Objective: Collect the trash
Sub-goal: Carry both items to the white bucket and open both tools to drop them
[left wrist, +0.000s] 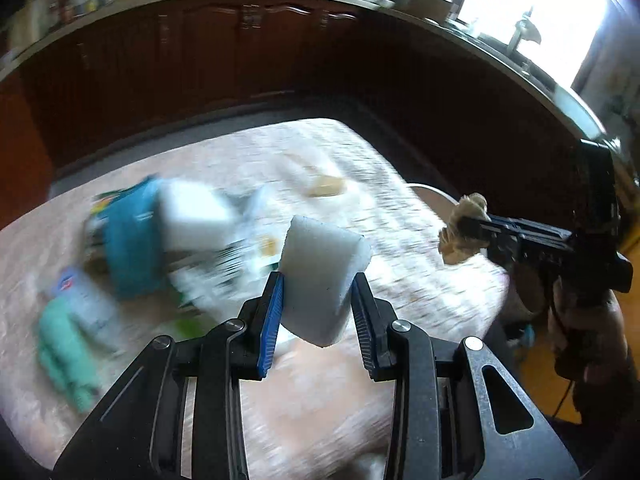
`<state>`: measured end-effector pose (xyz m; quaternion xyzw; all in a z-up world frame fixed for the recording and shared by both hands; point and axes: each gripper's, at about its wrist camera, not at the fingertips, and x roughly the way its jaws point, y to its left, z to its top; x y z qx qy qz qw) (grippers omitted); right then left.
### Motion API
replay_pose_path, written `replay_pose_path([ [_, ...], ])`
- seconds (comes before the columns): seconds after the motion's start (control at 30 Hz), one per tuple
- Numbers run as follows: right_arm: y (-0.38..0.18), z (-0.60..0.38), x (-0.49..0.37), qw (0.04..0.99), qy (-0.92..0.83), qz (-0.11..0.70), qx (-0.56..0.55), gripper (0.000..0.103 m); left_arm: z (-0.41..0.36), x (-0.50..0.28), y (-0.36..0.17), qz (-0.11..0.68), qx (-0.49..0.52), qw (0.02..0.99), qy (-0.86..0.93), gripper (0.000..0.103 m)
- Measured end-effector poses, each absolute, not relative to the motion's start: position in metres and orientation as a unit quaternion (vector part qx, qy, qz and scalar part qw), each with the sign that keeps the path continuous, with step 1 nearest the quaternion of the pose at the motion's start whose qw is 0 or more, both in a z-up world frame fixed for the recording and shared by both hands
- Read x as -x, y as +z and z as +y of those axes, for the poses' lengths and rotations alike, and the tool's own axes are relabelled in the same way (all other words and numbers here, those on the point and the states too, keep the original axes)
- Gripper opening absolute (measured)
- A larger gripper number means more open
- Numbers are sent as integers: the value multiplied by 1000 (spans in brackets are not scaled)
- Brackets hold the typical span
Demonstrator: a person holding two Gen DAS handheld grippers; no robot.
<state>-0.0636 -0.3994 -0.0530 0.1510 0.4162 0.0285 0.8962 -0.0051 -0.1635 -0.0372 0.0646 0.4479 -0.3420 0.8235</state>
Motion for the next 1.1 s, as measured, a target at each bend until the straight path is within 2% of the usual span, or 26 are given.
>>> replay_pose_path([
  [0.3, -56, -518, 93, 890, -110, 396, -197, 28, -292, -11, -54, 465, -77, 776, -418, 32],
  [0.63, -96, -569, 86, 861, -161, 430, -216, 29, -396, -30, -90, 490, -52, 743, -454, 35],
  [0.7, -104, -575, 86, 857, -169, 436, -219, 35, -408, -34, -101, 496, -44, 740, -452, 38],
  [0.73, -107, -577, 87, 855, -171, 437, -220, 45, -412, -36, -105, 499, -41, 739, -451, 40],
  [0.8, -110, -581, 91, 853, -180, 436, -224, 57, -417, -39, -112, 506, -36, 735, -451, 47],
  [1.0, -117, -590, 98, 846, -192, 440, -231, 58, -421, -39, -119, 512, -32, 731, -450, 59],
  [1.1, -122, -593, 100, 844, -194, 441, -238, 60, -411, -38, -115, 507, -36, 736, -446, 60],
])
